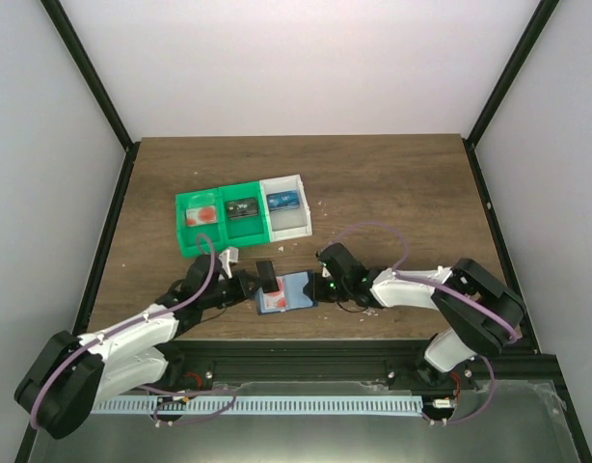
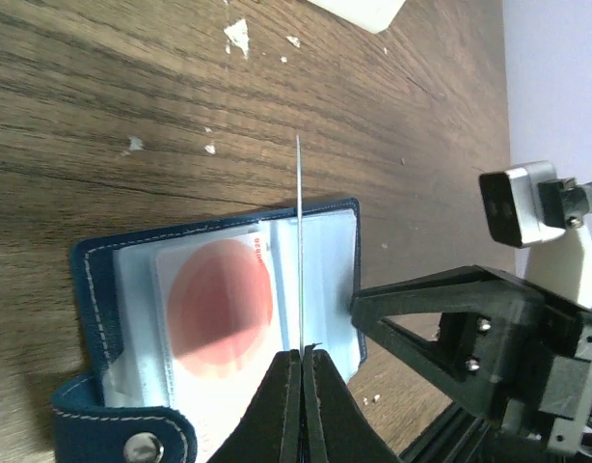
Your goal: Take the credit cards out of the card holder
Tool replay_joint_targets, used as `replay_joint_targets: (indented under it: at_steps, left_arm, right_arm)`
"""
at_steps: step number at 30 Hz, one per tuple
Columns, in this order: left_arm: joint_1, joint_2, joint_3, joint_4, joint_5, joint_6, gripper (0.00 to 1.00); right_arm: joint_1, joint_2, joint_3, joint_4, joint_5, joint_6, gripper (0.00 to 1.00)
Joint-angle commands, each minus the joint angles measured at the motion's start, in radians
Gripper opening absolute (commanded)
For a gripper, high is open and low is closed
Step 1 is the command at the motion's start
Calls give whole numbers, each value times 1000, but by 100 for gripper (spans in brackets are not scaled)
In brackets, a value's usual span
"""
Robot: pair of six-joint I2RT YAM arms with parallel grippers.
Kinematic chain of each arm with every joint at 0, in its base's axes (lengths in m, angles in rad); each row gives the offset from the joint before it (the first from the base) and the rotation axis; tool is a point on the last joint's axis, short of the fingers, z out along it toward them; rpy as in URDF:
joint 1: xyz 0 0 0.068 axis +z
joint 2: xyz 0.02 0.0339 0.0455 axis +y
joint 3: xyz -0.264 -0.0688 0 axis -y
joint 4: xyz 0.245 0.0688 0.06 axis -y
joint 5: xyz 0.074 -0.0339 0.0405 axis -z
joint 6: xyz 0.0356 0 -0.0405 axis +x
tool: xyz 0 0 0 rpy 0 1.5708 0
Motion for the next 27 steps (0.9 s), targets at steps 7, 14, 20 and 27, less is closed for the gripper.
replay_joint_targets:
  at_steps: [7, 14, 20, 27]
  left_arm:
    - [13, -63, -39, -61, -31, 20, 0]
    - [14, -81, -50, -71, -15, 35, 0]
    - [15, -118, -59, -77, -16, 32, 0]
    - [16, -139, -47, -97, -10, 40, 0]
  right_arm:
    - [40, -69, 131, -221, 73, -24, 28]
    - [51, -11, 150, -185, 21, -26, 26]
    - [51, 75, 109, -137, 31, -22, 24]
    - [51, 99, 97, -151, 62, -43, 24]
